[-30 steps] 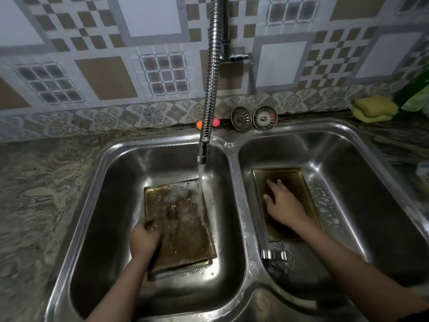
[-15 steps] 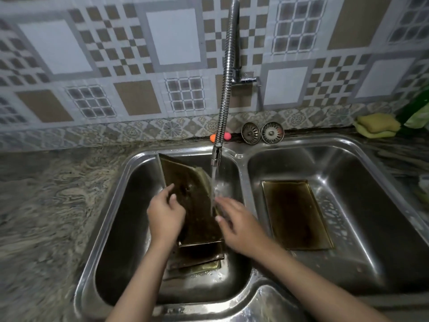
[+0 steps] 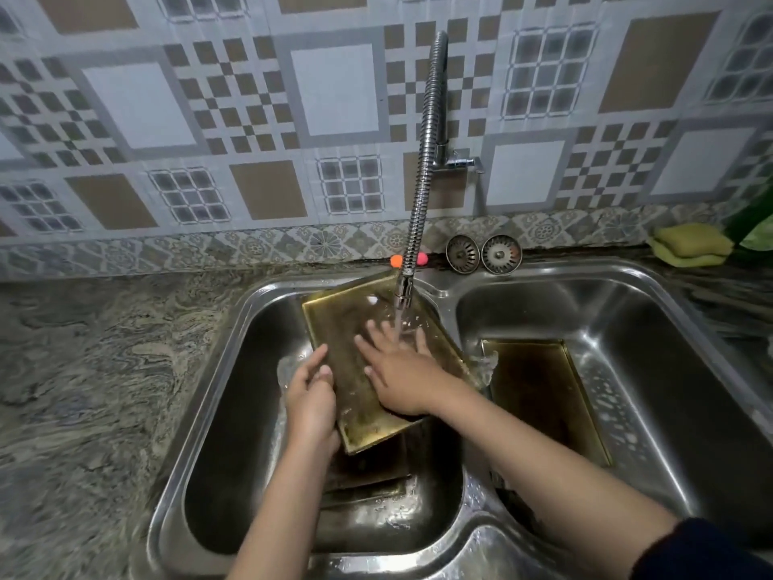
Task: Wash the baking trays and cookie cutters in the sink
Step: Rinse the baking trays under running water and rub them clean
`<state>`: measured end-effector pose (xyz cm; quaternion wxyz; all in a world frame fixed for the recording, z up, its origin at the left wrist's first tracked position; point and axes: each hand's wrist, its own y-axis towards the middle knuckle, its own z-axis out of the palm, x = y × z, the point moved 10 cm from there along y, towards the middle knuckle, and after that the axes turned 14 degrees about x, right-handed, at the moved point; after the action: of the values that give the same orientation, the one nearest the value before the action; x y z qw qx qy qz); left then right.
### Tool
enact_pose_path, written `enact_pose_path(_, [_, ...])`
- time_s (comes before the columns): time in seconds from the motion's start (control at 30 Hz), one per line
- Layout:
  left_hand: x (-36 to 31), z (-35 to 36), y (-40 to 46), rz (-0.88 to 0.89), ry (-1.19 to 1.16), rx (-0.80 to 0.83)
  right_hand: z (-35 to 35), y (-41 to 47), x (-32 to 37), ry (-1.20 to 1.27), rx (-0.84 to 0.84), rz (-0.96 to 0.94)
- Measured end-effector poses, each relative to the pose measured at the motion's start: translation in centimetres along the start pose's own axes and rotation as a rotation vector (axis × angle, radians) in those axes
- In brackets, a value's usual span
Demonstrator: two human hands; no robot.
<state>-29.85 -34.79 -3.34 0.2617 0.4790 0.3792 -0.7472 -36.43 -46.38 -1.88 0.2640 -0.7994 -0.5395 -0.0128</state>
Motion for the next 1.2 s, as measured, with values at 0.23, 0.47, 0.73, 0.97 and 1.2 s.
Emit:
enact_pose_path(0.23, [5.1, 5.1, -0.1, -0.133, -0.316, 0.205, -4.3, -2.6, -5.9, -0.268, -0.029, 0.258])
enact_pose_path(0.47, [4.1, 6.4, 0.4, -0.061, -0.382, 0.249, -0.8, -3.6, -2.3, -0.317, -0.096, -0.078])
enact_pose_path(0.73, [3.0, 6.7, -0.3, -0.005, -0.240, 0.263, -3.8, -1.1, -4.5, -0.103, -0.198, 0.140])
enact_pose_path(0.97, [-1.3, 1.0, 0.2, 0.153, 0.047, 0.120, -0.8, 0.1, -3.0, -0.005, -0.087, -0.072])
enact_pose_path(1.2, [0.5, 1.3, -0.4, 0.110, 0.098, 0.112, 1.2, 1.0, 1.6, 0.012, 0.010, -0.169])
